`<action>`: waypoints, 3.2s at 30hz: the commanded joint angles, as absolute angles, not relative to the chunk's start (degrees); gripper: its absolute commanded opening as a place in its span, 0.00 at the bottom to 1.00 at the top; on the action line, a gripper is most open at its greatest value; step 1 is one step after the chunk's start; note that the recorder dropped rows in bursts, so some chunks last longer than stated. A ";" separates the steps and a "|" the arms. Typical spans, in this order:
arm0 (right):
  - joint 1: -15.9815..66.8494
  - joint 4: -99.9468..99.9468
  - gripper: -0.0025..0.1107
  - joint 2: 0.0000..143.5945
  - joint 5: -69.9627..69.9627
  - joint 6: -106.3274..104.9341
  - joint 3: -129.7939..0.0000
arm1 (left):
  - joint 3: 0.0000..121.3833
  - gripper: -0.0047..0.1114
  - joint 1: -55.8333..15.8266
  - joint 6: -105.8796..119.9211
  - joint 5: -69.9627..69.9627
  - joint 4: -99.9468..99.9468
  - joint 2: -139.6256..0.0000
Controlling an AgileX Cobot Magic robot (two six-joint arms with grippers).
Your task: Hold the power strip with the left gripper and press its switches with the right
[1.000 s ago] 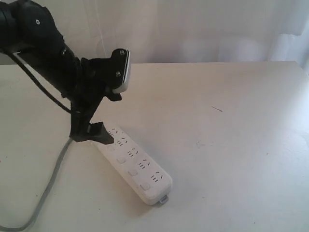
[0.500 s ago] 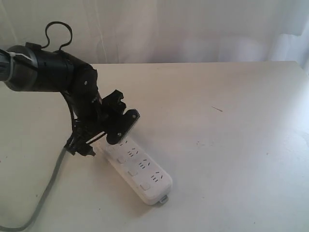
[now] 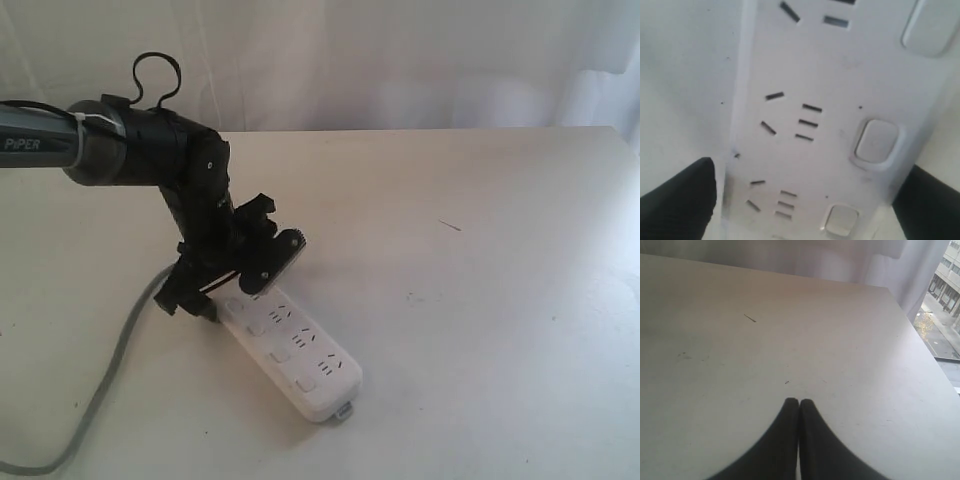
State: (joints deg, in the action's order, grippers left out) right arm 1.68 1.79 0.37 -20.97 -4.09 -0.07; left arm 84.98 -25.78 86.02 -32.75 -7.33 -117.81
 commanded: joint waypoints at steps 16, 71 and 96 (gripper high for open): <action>1.18 1.98 0.02 0.00 -20.10 -4.28 0.00 | 85.37 0.04 -25.89 43.35 -46.67 -5.04 -118.89; 1.18 1.98 0.02 0.00 -20.10 -4.28 0.00 | 51.15 0.04 -24.66 27.18 -22.36 0.57 -91.77; 1.18 1.98 0.02 0.00 -20.10 -4.28 0.00 | 40.75 0.04 -42.42 43.56 -15.16 5.41 -90.71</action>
